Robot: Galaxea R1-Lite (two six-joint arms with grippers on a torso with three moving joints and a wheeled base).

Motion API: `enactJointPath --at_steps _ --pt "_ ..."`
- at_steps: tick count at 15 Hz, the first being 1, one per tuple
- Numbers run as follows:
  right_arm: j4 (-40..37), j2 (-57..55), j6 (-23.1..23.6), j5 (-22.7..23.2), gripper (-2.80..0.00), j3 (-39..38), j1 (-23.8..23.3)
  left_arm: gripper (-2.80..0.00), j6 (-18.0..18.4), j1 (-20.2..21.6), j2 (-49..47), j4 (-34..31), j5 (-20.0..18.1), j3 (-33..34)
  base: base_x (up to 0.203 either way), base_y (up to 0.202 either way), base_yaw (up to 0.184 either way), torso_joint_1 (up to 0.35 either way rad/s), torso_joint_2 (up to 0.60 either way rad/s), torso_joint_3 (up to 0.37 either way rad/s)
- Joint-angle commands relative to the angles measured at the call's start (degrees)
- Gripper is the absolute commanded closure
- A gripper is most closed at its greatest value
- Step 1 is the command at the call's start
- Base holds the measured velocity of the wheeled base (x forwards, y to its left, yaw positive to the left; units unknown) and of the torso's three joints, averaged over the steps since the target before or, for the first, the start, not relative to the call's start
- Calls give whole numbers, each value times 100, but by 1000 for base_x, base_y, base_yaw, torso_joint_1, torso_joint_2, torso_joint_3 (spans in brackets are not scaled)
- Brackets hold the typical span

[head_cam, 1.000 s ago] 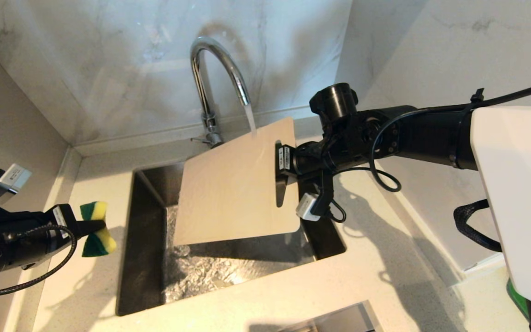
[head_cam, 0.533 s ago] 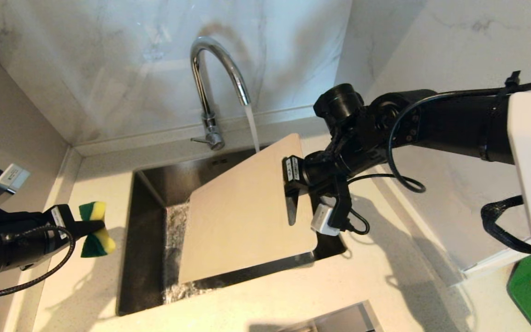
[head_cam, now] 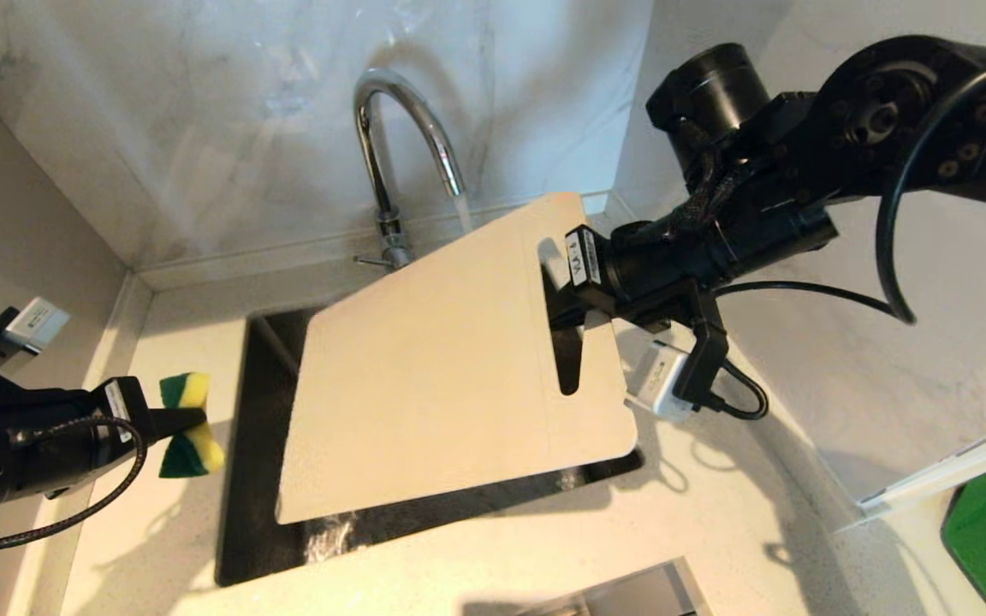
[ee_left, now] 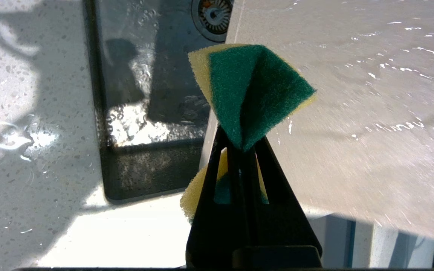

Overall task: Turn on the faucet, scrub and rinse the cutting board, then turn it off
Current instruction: Scrub the cutting board underwater

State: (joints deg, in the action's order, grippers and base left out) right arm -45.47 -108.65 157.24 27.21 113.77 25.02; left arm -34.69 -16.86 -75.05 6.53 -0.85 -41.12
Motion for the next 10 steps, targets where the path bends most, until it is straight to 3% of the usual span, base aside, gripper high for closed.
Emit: enactJointPath --at_steps 1,3,5,10 --pt "-138 193 90 45 0 -4 -5 0 -11 -10 -52 6 6 -36 0 0 0 0 0 0" --pt "-179 204 90 294 0 -4 -5 0 1 -19 -93 -63 3 -183 0 0 0 0 0 0" --pt "-278 183 90 840 0 -5 -12 0 0 -79 -125 -348 -15 -518 0 0 0 0 0 0" --pt "-480 54 90 926 0 -4 -14 0 -43 -849 -409 -1067 18 -1503 0 0 0 0 0 0"
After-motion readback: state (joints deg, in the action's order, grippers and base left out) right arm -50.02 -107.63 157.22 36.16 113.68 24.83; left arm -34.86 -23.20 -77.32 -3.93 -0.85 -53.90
